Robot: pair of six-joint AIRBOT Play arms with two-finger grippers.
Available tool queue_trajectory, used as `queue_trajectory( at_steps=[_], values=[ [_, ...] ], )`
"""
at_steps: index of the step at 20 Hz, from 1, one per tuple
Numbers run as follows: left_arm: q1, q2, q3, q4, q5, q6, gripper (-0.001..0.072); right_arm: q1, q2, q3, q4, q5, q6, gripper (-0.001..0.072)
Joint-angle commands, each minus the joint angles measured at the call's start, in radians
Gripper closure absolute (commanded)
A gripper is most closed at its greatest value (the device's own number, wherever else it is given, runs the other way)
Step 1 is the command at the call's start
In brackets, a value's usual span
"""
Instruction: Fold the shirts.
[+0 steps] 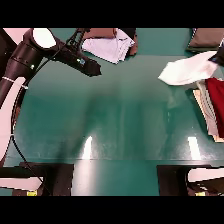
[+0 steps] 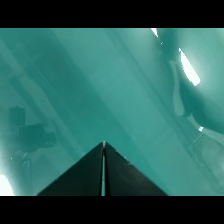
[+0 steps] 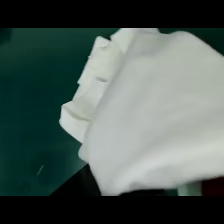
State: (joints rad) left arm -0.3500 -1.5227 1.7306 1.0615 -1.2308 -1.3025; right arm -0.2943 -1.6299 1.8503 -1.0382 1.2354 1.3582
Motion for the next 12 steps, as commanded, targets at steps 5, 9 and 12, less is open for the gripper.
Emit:
queue_trajectory(
  at_steps=[5,9,12],
  values=[
    [-0.016,0.000,0.000,0.005,0.008,-0.002,0.0682,-0.144,0.006,0.252,-0.002,0.014,-0.001,0.0695],
    [-0.016,0.000,0.000,0.006,0.009,0.001,0.0682,-0.229,0.149,0.108,-0.002,0.005,-0.043,0.0695],
    [-0.016,0.000,0.000,0.009,0.008,0.002,0.0682,-0.290,0.243,0.034,-0.006,0.042,-0.050,0.0695]
  ],
)
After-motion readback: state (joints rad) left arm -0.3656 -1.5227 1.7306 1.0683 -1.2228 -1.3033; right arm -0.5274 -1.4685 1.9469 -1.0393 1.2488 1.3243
